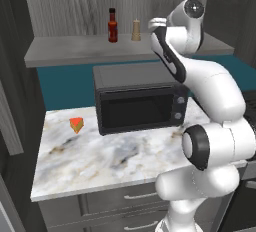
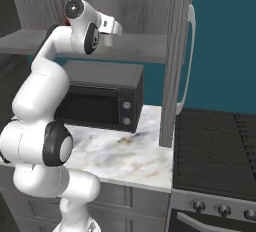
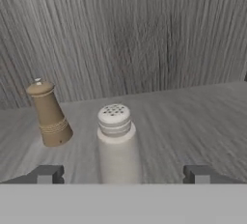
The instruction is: There are various items on the counter. Only move the condiments/shakers into the cabinet.
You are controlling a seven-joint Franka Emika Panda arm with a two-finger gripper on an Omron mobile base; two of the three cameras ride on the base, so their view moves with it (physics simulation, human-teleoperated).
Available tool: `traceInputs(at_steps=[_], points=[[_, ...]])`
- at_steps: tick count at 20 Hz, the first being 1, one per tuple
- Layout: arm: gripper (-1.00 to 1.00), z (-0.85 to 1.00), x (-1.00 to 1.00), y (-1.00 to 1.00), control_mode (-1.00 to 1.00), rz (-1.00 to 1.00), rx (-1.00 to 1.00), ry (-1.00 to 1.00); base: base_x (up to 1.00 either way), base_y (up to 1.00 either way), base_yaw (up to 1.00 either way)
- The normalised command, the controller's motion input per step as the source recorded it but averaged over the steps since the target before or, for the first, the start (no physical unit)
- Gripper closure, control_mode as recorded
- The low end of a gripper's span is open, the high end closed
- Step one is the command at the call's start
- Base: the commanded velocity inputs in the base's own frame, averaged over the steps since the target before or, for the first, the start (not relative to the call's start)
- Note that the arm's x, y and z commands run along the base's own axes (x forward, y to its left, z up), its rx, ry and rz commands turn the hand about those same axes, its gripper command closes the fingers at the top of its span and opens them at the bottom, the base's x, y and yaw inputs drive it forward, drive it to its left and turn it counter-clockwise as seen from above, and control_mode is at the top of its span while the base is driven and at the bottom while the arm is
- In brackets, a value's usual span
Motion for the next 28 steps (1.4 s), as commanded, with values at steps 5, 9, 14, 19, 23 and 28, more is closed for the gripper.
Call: traceInputs(at_steps=[5, 9, 14, 19, 23, 28], points=[[-1.00, 0.04, -0.87, 0.00, -1.00, 0.01, 0.00, 0.00, 0.00, 0.00, 0.00], [-1.00, 0.00, -1.00, 0.00, -1.00, 0.02, 0.00, 0.00, 0.00, 0.00, 0.00], [-1.00, 0.00, -1.00, 0.19, -1.00, 0.04, 0.00, 0.03, 0.00, 0.00, 0.00], [-1.00, 0.00, -0.88, 0.52, -1.00, 0.10, 0.00, 0.19, 0.00, 0.00, 0.00], [-1.00, 0.00, -0.25, 0.41, -1.00, 0.10, 0.00, 0.34, 0.00, 0.00, 0.00], [-1.00, -0.03, 0.00, 0.11, -1.00, 0.07, 0.00, 0.36, 0.00, 0.00, 0.00]])
